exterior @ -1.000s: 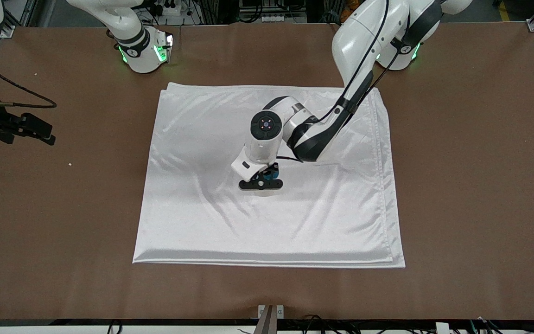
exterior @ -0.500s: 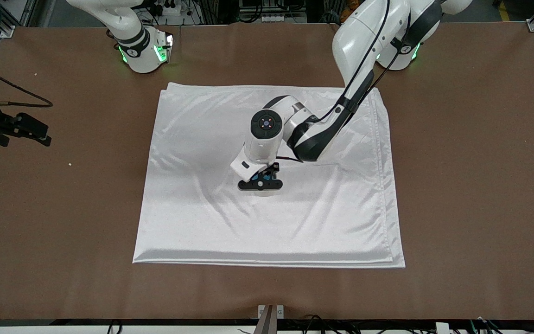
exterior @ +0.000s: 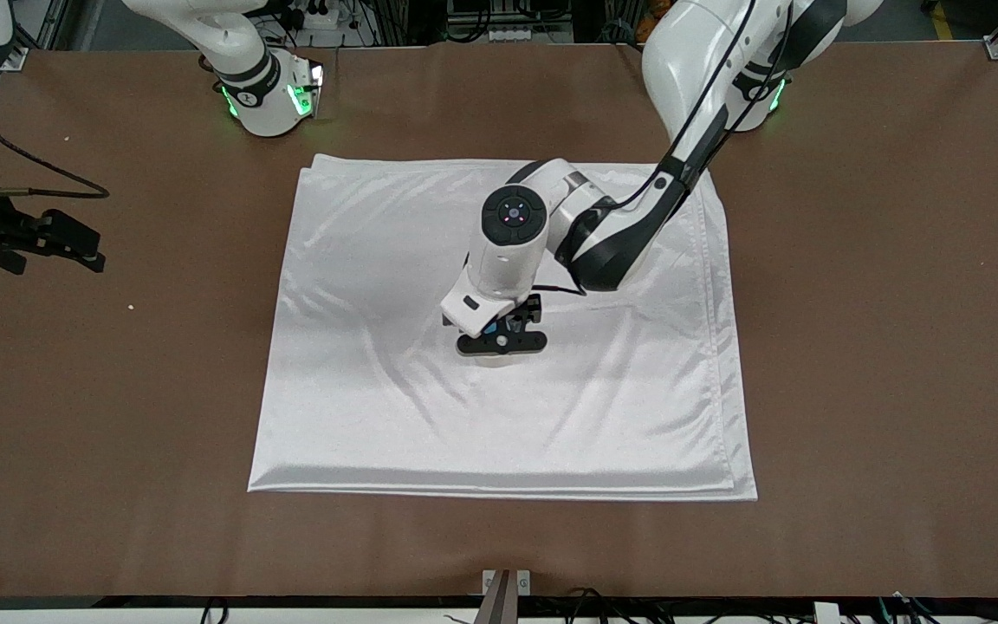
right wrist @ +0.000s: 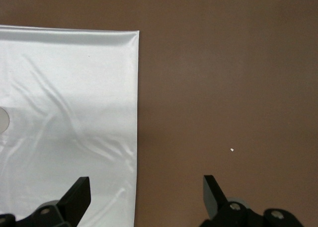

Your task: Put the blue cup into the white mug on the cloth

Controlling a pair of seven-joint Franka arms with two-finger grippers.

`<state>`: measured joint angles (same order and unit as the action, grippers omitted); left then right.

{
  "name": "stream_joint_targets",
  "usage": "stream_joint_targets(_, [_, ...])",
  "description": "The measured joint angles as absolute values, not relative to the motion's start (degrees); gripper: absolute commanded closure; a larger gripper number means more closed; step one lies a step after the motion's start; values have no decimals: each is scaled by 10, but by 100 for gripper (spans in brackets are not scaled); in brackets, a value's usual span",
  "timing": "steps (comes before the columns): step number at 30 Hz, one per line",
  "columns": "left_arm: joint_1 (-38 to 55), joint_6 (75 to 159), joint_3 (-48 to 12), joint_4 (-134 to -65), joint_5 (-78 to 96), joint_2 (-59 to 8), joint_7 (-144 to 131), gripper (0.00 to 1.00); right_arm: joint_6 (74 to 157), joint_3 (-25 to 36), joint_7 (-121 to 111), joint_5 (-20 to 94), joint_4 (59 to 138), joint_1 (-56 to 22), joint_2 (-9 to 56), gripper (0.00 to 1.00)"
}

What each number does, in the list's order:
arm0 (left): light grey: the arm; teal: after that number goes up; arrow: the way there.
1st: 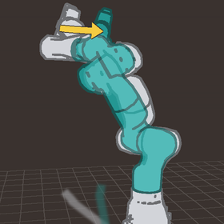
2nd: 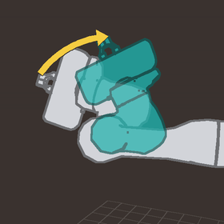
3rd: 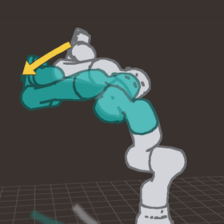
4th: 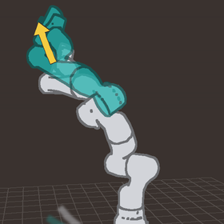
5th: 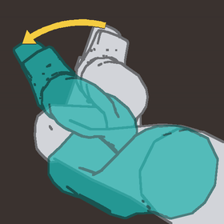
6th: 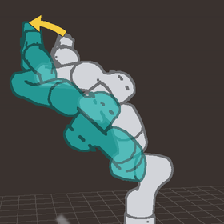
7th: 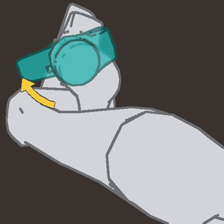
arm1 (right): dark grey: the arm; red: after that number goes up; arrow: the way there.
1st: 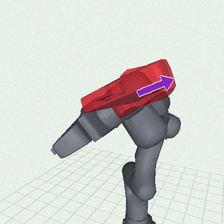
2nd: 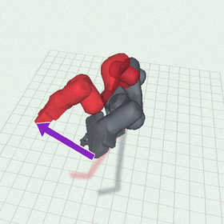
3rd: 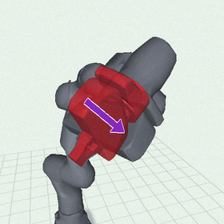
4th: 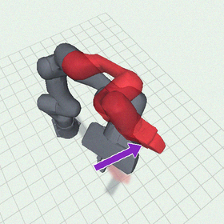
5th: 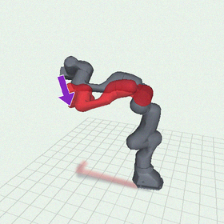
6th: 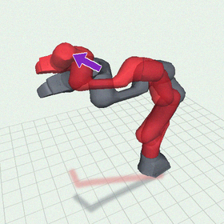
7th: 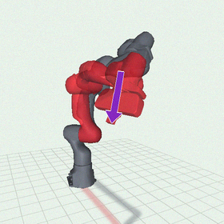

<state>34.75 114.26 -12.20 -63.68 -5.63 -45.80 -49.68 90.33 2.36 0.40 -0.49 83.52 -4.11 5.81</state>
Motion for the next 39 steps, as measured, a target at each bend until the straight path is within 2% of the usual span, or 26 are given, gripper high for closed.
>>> stream_joint_targets(8, [314,1093,-120,-675,-68,-388,-493,0,904,25,1,-5,835,-51,58,0])
stream_joint_targets(28, [187,1085,-122,-1021,-50,-39,-347,0,906,34,-23,-2,835,-51,58,0])
stream_joint_targets(33, [150,1084,-121,-1060,-17,10,-280,0,906,34,-23,-2,835,-51,58,0])
stream_joint_targets(39, [98,1062,-118,-1059,0,35,-202,0,906,34,-24,-1,836,-51,58,0])
